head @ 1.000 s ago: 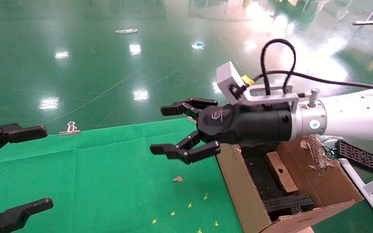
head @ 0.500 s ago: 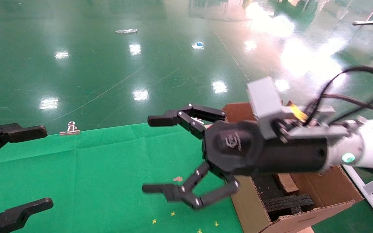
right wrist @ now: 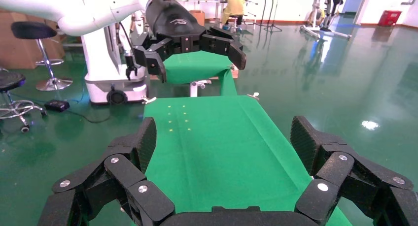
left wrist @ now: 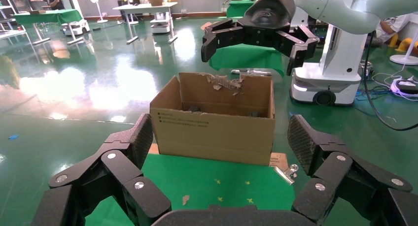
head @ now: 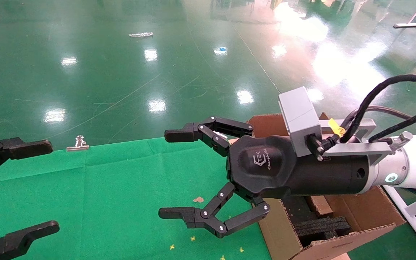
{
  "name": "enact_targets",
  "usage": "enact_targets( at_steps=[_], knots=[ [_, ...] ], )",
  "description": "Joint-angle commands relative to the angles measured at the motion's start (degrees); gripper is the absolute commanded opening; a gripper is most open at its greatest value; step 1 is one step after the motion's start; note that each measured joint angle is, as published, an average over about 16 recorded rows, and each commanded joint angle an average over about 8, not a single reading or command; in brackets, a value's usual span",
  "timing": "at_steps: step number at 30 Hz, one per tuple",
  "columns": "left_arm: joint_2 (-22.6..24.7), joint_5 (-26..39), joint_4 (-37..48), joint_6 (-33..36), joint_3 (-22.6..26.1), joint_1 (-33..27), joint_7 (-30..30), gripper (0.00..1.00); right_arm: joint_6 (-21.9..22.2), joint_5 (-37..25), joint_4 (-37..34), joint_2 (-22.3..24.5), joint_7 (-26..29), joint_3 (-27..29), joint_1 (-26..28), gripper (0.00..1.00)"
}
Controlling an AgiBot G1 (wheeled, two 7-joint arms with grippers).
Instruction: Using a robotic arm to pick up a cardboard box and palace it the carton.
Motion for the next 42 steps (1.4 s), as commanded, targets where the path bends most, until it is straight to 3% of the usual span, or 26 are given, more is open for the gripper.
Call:
enact_targets(
  at_steps=[1,42],
  knots=[
    [0.0,0.0,0.0,0.0,0.0,0.0,0.0,1.00,0.0,-0.1,-0.2,0.0,0.1,-0.3,0.3,1.00],
    [0.0,0.0,0.0,0.0,0.0,0.0,0.0,1.00,0.2,-0.6,-1.1,-0.2,0.3,-1.4,1.3,1.00]
  ],
)
